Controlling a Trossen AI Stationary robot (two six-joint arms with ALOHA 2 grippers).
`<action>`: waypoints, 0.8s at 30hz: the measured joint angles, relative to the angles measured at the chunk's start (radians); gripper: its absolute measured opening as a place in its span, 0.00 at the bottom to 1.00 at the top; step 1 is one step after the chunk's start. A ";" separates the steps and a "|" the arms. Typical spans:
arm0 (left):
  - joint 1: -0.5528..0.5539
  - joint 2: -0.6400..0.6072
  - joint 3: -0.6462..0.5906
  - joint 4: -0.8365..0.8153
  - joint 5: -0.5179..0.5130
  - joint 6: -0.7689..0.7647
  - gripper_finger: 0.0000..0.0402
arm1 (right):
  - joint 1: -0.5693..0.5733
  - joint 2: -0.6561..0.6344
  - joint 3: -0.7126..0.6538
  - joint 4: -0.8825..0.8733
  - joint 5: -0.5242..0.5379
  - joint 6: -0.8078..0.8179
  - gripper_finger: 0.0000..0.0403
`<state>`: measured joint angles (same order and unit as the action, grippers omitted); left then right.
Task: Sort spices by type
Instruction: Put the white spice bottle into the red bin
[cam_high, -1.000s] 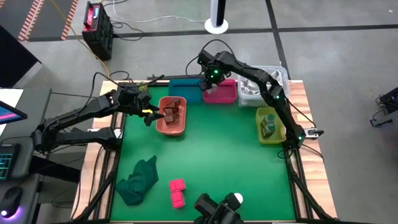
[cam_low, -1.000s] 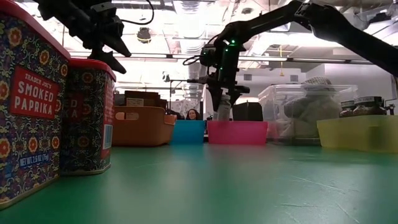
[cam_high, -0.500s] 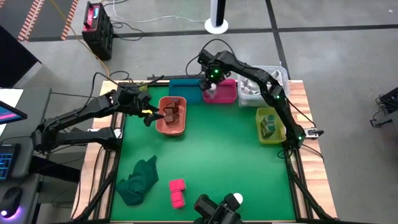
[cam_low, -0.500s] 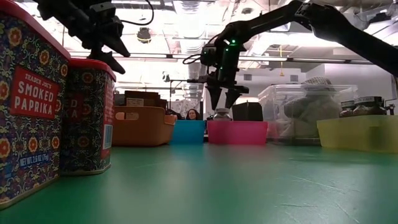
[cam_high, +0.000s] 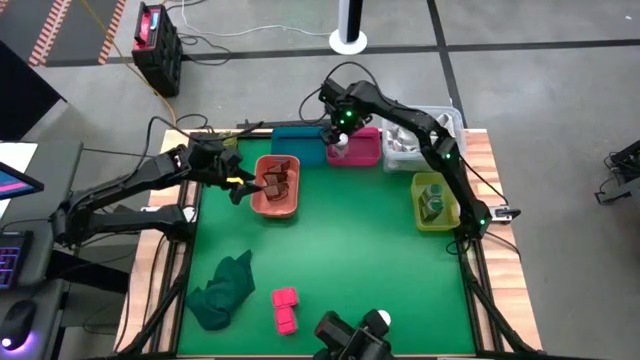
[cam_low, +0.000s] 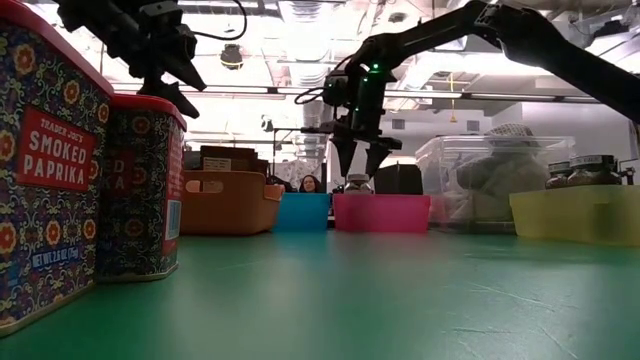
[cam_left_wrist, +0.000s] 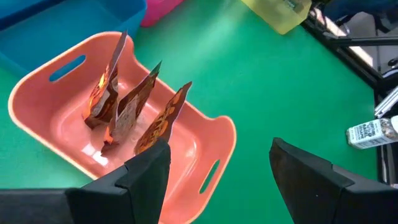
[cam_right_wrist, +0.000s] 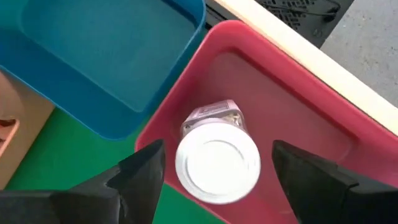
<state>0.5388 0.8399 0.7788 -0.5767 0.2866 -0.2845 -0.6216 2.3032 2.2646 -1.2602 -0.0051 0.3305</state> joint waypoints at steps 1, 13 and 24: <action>0.000 -0.002 0.001 0.002 0.000 -0.001 0.65 | -0.001 -0.007 0.000 0.002 0.002 0.000 0.79; 0.000 -0.012 0.002 -0.001 -0.030 0.015 0.65 | 0.006 -0.139 0.000 0.014 0.068 0.000 0.79; 0.000 -0.012 0.002 -0.011 -0.034 -0.002 0.65 | 0.167 -0.290 0.000 0.074 0.185 -0.100 0.79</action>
<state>0.5392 0.8280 0.7811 -0.5877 0.2523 -0.2862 -0.4543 2.0137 2.2650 -1.1862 0.1801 0.2302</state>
